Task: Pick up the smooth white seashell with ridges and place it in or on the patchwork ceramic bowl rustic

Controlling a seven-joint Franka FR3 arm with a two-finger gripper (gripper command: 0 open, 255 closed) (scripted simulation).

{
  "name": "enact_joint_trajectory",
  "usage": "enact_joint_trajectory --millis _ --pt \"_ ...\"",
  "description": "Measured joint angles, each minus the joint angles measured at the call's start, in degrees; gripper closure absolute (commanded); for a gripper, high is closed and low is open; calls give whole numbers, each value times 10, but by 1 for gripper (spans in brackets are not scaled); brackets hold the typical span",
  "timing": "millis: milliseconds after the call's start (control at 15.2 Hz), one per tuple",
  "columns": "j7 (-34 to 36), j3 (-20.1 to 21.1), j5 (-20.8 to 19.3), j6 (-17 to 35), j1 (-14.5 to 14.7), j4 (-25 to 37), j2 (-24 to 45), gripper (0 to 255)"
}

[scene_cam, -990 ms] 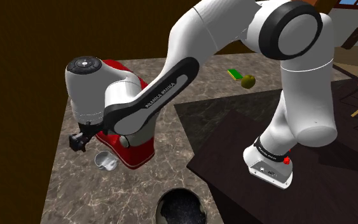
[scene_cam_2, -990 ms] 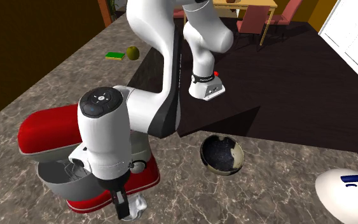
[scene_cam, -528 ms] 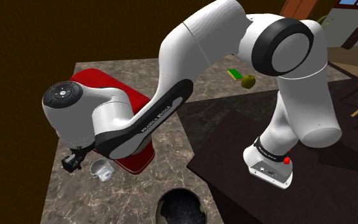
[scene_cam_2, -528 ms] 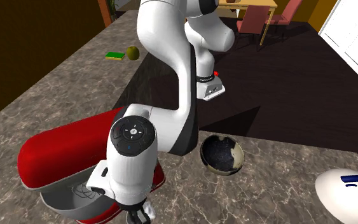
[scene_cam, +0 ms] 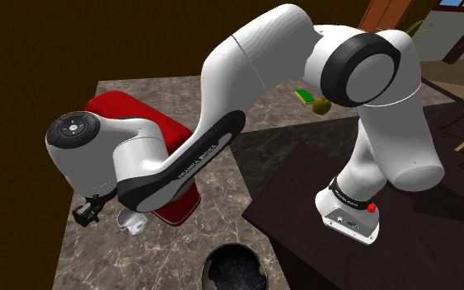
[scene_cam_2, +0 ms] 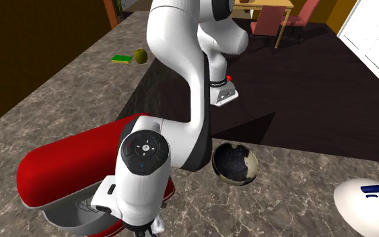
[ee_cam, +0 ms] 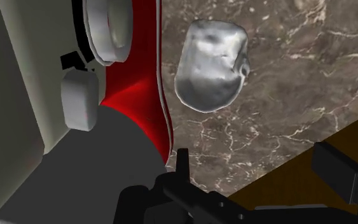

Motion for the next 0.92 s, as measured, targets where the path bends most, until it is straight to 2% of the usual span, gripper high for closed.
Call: enact_joint_trajectory --millis 132,462,924 --pt "29 -10 -4 -8 9 -7 -3 0" --pt "111 -23 -3 -52 54 -4 32 0" --pt "129 -29 -14 -28 60 -3 46 0"
